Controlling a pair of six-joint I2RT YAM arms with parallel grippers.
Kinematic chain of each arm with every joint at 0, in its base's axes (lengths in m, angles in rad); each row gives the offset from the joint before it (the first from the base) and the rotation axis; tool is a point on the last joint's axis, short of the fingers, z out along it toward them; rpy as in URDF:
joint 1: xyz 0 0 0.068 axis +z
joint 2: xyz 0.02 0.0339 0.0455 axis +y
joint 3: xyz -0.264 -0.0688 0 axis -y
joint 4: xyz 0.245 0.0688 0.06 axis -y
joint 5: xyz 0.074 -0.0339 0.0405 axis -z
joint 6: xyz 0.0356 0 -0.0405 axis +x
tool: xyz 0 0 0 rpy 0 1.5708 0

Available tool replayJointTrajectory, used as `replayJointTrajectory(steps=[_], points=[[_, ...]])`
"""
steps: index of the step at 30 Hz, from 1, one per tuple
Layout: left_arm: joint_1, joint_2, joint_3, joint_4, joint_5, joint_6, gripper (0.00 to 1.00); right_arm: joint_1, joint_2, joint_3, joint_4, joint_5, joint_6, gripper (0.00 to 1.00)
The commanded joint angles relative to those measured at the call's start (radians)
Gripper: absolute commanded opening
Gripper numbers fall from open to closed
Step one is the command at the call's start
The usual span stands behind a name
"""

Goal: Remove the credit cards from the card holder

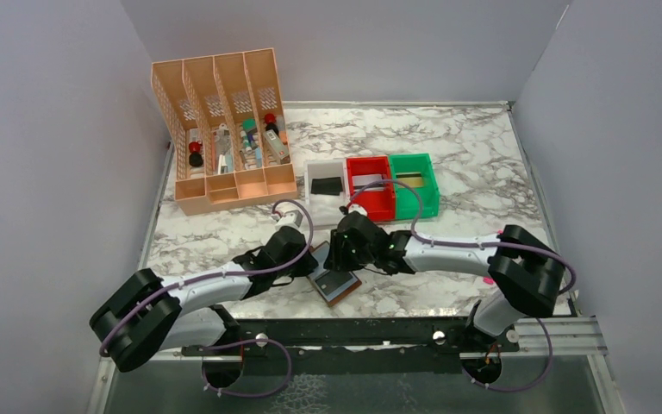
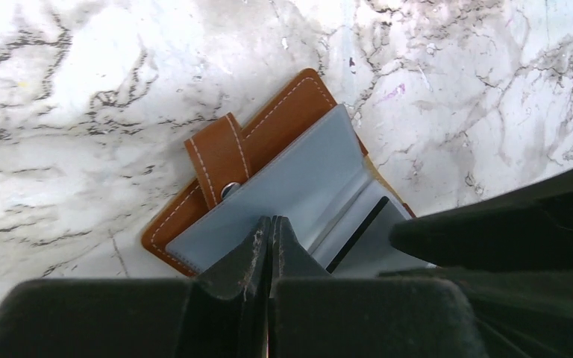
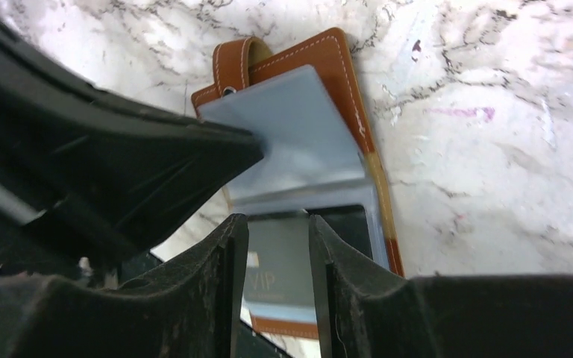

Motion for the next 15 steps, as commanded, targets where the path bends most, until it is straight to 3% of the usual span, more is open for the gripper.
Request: replayJointTrajectory(steps=[1,9,15], points=[[0.004,0.03,0.009,0.031,0.056,0.012,0.01,0.007,-0.086,-0.034,-0.101,0.01,0.013,0.43],[0.004,0.022,0.019,0.023,0.067,0.022,0.01,0.007,-0.162,-0.166,-0.021,-0.173,0.096,0.49],[0.004,0.001,0.008,0.057,0.107,0.036,0.04,0.007,-0.113,-0.239,0.081,-0.156,0.131,0.5]])
